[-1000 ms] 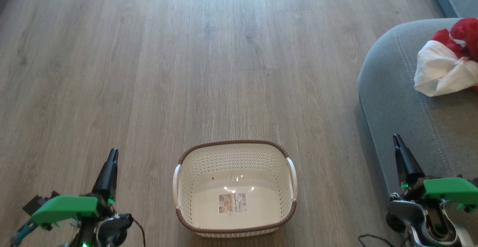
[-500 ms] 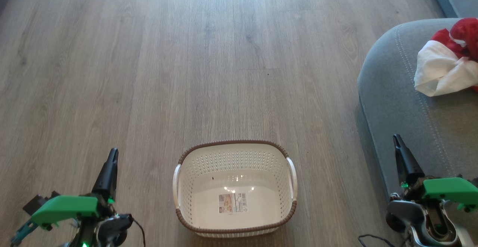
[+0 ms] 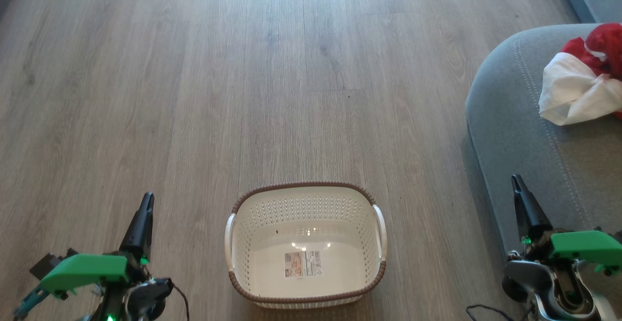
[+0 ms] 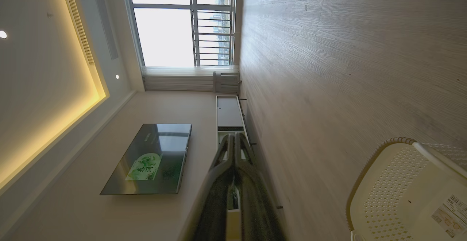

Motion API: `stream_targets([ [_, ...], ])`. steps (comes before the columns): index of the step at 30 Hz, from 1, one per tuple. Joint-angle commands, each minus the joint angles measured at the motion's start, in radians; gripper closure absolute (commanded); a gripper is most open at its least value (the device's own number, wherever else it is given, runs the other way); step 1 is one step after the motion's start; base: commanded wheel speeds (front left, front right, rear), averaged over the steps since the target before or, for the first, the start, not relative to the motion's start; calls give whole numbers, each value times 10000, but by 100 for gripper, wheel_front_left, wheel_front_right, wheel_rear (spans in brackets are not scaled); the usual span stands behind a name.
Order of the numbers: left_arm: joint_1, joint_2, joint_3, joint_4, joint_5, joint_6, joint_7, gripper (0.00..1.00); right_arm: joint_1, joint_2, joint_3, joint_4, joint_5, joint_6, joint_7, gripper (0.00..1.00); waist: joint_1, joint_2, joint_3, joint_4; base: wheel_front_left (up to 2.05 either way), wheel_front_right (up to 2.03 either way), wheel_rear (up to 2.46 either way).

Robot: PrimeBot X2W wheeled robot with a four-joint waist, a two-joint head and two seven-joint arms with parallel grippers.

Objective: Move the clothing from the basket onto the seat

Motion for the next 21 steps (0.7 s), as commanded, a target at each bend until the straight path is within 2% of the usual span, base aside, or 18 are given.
stream_targets([
  [1, -496, 77, 339, -344, -66, -94, 75, 100, -359, -39, 177, -387, 59, -2, 55, 100, 0, 0, 0, 0, 0, 0, 0],
  [21, -496, 77, 339, -345, -67, -94, 75, 100, -359, -39, 177, -387, 59, -2, 55, 100, 0, 0, 0, 0, 0, 0, 0],
])
